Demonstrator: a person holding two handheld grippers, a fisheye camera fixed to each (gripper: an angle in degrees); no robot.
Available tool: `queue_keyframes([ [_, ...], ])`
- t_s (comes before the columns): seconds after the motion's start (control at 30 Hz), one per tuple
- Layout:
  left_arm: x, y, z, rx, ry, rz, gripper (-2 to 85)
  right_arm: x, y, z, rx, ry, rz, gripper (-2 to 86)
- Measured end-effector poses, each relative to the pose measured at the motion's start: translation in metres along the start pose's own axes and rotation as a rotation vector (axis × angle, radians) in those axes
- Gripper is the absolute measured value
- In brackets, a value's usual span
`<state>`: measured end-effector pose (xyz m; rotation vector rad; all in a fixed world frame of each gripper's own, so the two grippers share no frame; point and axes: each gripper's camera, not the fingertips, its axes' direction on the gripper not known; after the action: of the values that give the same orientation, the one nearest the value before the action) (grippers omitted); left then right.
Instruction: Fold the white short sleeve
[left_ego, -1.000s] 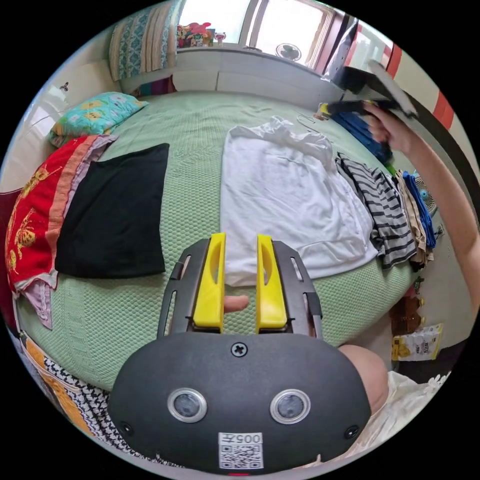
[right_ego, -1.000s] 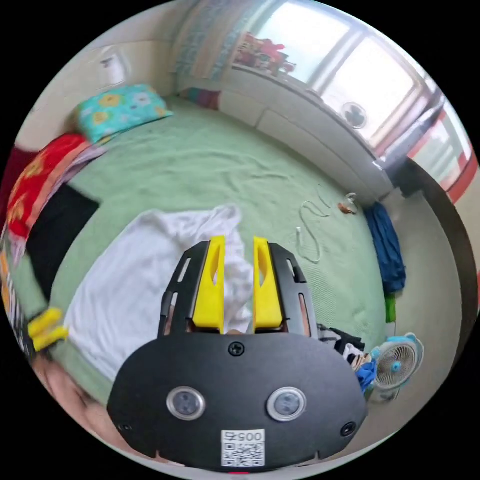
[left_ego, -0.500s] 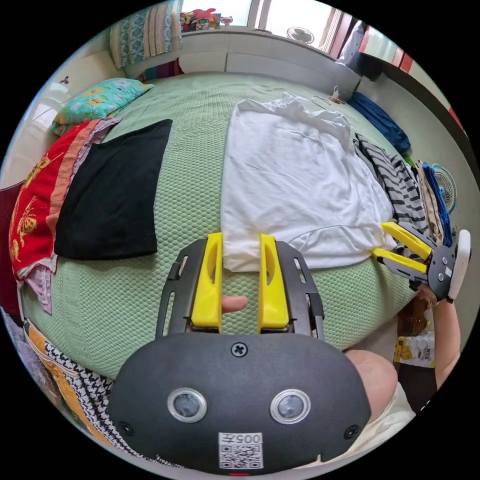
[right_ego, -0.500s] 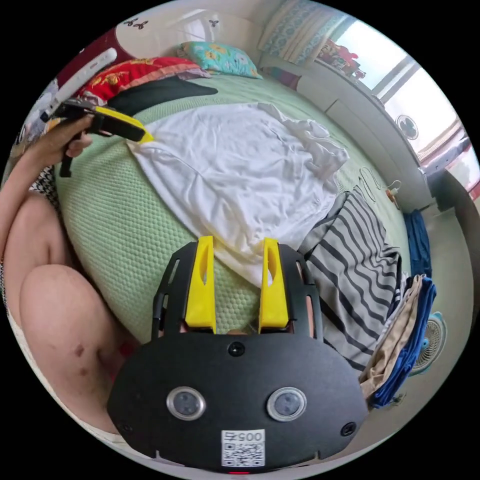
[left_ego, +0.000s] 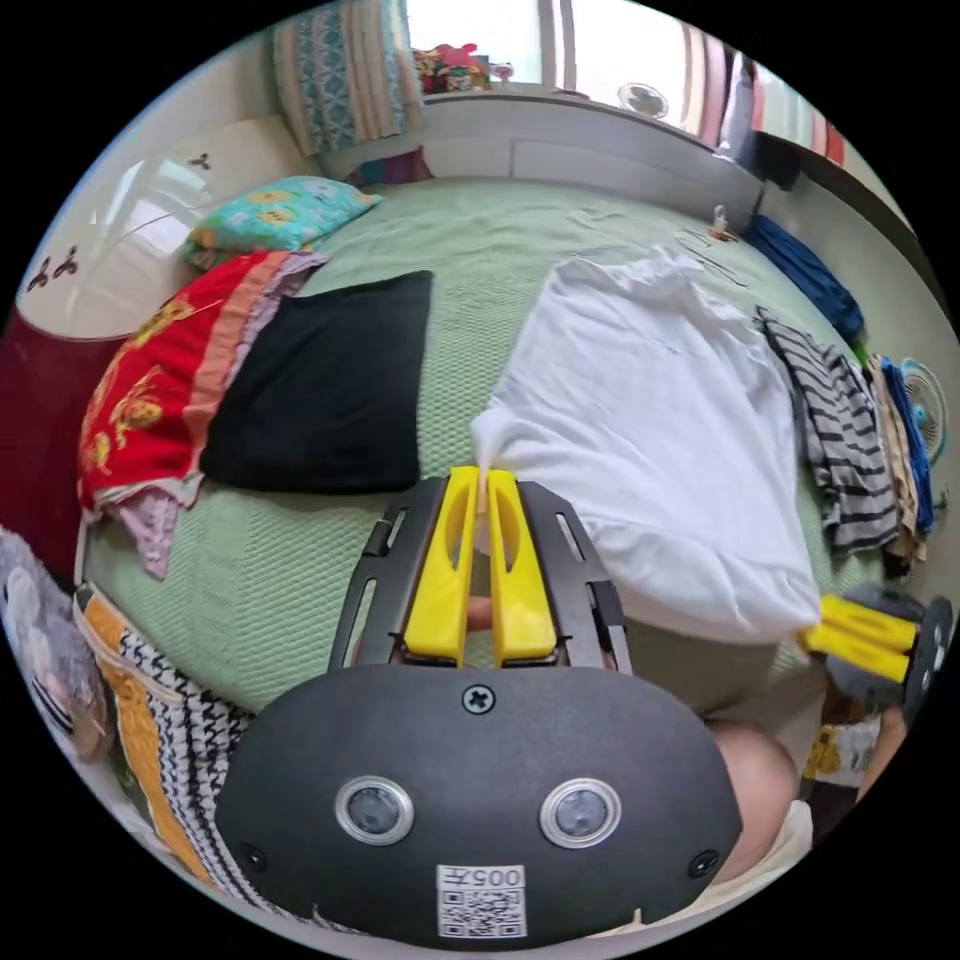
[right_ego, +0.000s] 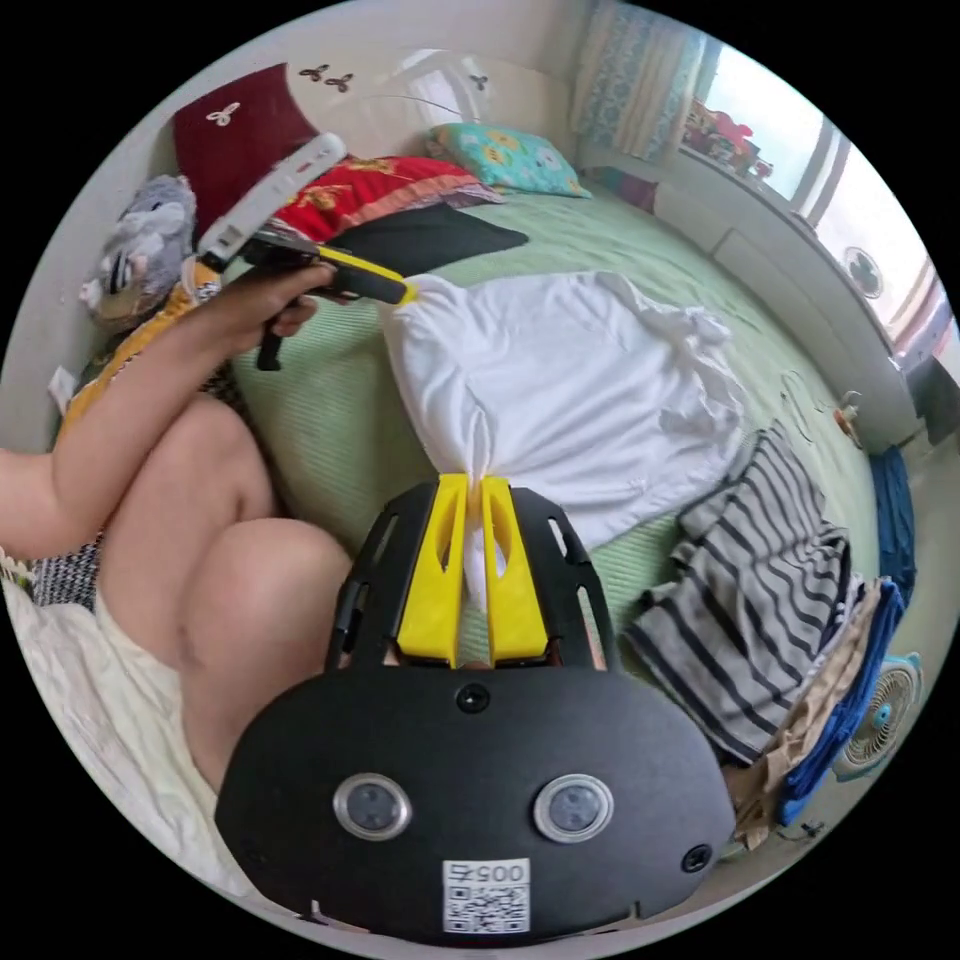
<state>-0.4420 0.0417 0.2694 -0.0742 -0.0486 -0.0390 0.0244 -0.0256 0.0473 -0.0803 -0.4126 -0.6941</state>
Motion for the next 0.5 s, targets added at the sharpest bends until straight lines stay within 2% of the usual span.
queue_keyframes([
  [0.13, -0.059, 0.019, -0.007, 0.034, -0.046, -0.212, 5.1, -0.026, -0.025, 0.018, 0.029, -0.079, 0.054, -0.4],
  [0.2, -0.079, 0.030, -0.010, 0.038, -0.023, -0.290, 5.4, -0.035, -0.043, 0.022, -0.015, -0.087, 0.041, 2.9],
  [0.27, -0.089, 0.037, -0.019, 0.026, 0.090, -0.269, 5.7, -0.030, -0.044, 0.014, -0.008, -0.108, 0.035, 5.5],
  [0.33, -0.083, 0.037, -0.032, 0.025, 0.109, -0.195, 7.6, -0.015, -0.035, 0.000, 0.024, -0.122, 0.014, 8.3],
  [0.5, -0.051, 0.044, -0.025, -0.045, 0.274, -0.110, 13.1, 0.083, -0.019, -0.033, 0.103, 0.101, 0.117, 12.2],
])
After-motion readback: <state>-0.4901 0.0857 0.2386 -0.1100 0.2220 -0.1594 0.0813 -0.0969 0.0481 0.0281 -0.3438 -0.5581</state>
